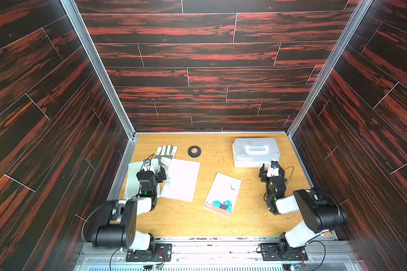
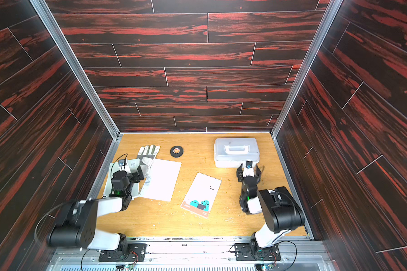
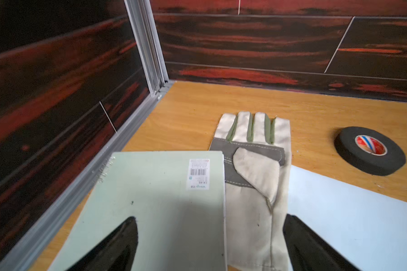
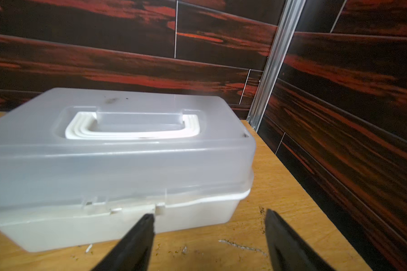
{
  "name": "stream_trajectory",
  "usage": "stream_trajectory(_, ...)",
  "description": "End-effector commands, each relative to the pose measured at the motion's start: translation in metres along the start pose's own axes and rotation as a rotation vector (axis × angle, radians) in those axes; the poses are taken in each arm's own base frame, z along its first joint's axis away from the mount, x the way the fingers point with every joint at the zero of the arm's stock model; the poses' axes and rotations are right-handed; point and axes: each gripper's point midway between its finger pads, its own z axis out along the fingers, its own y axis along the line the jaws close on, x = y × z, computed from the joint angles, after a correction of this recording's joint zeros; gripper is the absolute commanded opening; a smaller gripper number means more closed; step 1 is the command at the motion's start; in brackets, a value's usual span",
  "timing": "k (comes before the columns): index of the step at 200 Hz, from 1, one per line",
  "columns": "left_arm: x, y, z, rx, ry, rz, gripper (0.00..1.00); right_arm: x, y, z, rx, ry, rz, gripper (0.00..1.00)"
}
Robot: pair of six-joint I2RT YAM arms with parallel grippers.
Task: Tear off pages from different notebooks
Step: Move the notebook to the center of the board.
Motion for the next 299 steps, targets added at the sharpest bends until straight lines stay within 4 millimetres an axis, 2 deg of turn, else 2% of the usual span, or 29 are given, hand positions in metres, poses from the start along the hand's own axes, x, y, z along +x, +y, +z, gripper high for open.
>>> stream_trajectory(1,-0.046,-0.012,-0.023,-0.03,-0.031,0.019,1.0,-0.036,0.013,0.014,0.081,0.054,-0.053,0.69)
stream_trajectory(20,-0.069,-0.021,-0.041,-0.07,-0.094,-0.091,1.0,-0.074,0.034,0.005,0.126,-0.008,0.005,0.69)
stream_trajectory(33,-0.073,-0.035,-0.049,-0.074,-0.11,-0.135,1.0,-0.082,0.06,0.0,0.085,0.031,0.078,0.7)
stream_trajectory(51,-0.065,-0.054,-0.053,-0.125,-0.073,-0.188,1.0,-0.054,0.103,-0.006,-0.068,0.254,0.251,0.7)
stream_trajectory(72,-0.042,-0.105,-0.048,-0.036,0.034,-0.151,1.0,-0.017,0.149,-0.03,-0.271,0.476,0.461,0.67)
stream_trajectory(92,-0.017,-0.143,-0.046,0.016,0.118,-0.121,1.0,0.0,0.176,-0.058,-0.373,0.577,0.487,0.66)
stream_trajectory(112,0.005,-0.172,-0.042,0.092,0.197,-0.137,1.0,0.018,0.187,-0.078,-0.404,0.677,0.423,0.66)
stream_trajectory(122,0.015,-0.182,-0.041,0.124,0.231,-0.147,1.0,0.029,0.186,-0.087,-0.396,0.734,0.404,0.66)
stream_trajectory(152,0.05,-0.208,-0.04,0.206,0.37,-0.139,1.0,0.073,0.165,-0.109,-0.282,0.908,0.376,0.67)
stream_trajectory(177,0.083,-0.238,-0.05,0.306,0.499,-0.092,1.0,0.089,0.144,-0.109,-0.204,0.953,0.38,0.68)
stream_trajectory(196,0.107,-0.253,-0.059,0.358,0.584,-0.07,1.0,0.096,0.139,-0.107,-0.202,0.997,0.392,0.68)
stream_trajectory(259,0.148,-0.268,-0.088,0.467,0.752,-0.086,1.0,0.135,0.149,-0.131,-0.305,1.184,0.412,0.68)
stream_trajectory(278,0.153,-0.27,-0.095,0.496,0.783,-0.084,1.0,0.135,0.165,-0.134,-0.399,1.203,0.421,0.68)
stream_trajectory(299,0.153,-0.272,-0.098,0.515,0.797,-0.074,1.0,0.128,0.197,-0.133,-0.543,1.234,0.46,0.68)
